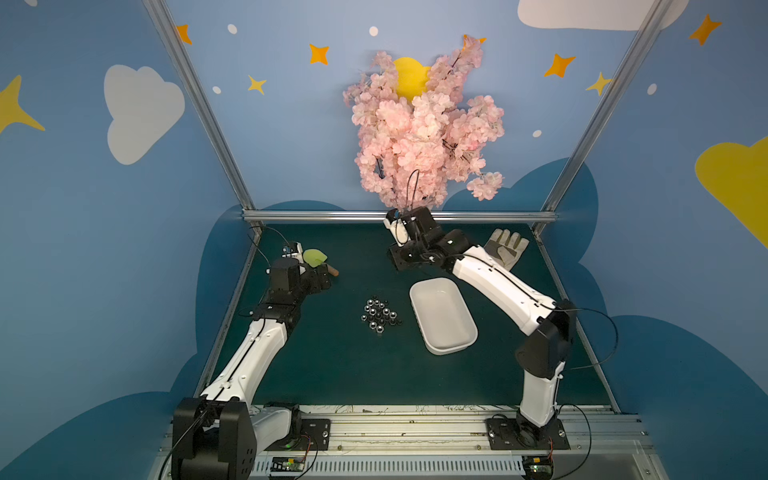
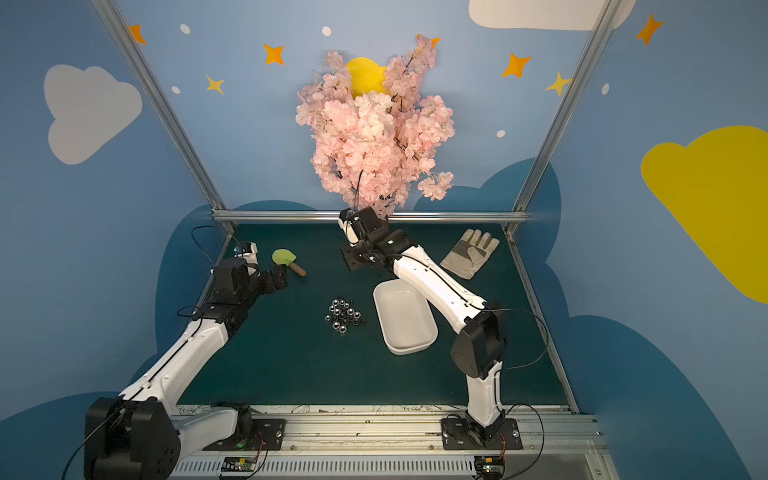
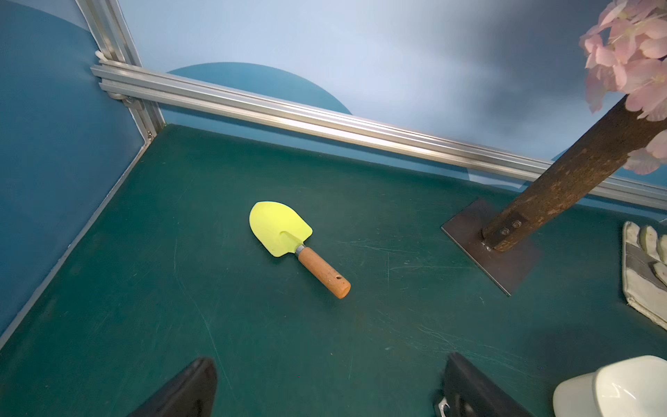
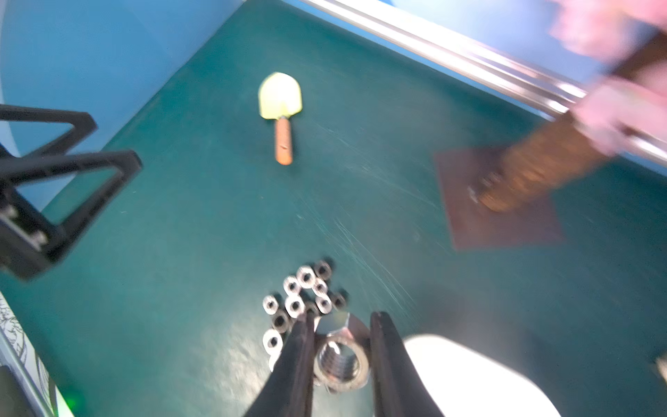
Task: Put the nuts on the desktop into the storage box
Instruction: Place the nut in the storage box.
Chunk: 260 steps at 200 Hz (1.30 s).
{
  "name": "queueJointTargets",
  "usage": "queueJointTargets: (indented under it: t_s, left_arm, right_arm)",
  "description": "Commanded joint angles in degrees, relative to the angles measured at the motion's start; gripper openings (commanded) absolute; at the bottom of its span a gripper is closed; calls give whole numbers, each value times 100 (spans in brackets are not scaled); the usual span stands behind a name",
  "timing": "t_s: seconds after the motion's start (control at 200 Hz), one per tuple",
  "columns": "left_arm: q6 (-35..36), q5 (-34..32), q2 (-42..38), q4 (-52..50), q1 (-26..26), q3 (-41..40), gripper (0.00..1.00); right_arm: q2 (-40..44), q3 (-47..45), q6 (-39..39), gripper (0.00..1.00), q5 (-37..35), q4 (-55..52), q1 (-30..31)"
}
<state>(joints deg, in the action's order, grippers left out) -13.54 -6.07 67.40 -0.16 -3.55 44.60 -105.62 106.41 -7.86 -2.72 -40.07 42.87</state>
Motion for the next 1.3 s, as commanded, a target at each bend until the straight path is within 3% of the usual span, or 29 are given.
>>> queueJointTargets:
  t_s: [0.0, 0.16, 0.341, 0.561, 0.876, 0.956, 1.172, 1.297]
  left_arm:
    - [-30, -35, -43, 16, -16, -62, 100]
    - [-77, 25, 63, 16, -28, -53, 100]
    - [-83, 40, 79, -19, -43, -46, 100]
    - [-52, -15, 52, -36, -58, -40, 100]
    - [8, -98, 1, -54, -101, -58, 100]
    - [18, -112, 1, -54, -102, -57, 100]
    - [18, -117, -16, -45, -123, -72, 100]
    - [18, -132, -42, -45, -128, -74, 100]
  right_arm:
    - [656, -1020, -106, 13, -393, -143, -261]
    - [1489, -2359, -184, 14, -330, -76, -632]
    - [1325, -2962, -418, 13, -206, -62, -746]
    - [41, -2538, -157, 9, 360, -192, -780]
    - [-1241, -1636, -170, 8, 404, 20, -758]
    - [-1380, -1437, -157, 14, 389, -46, -738]
    - [-1368, -1234, -150, 52, 208, -219, -694]
    - [-995, -1256, -139, 60, 28, -287, -662]
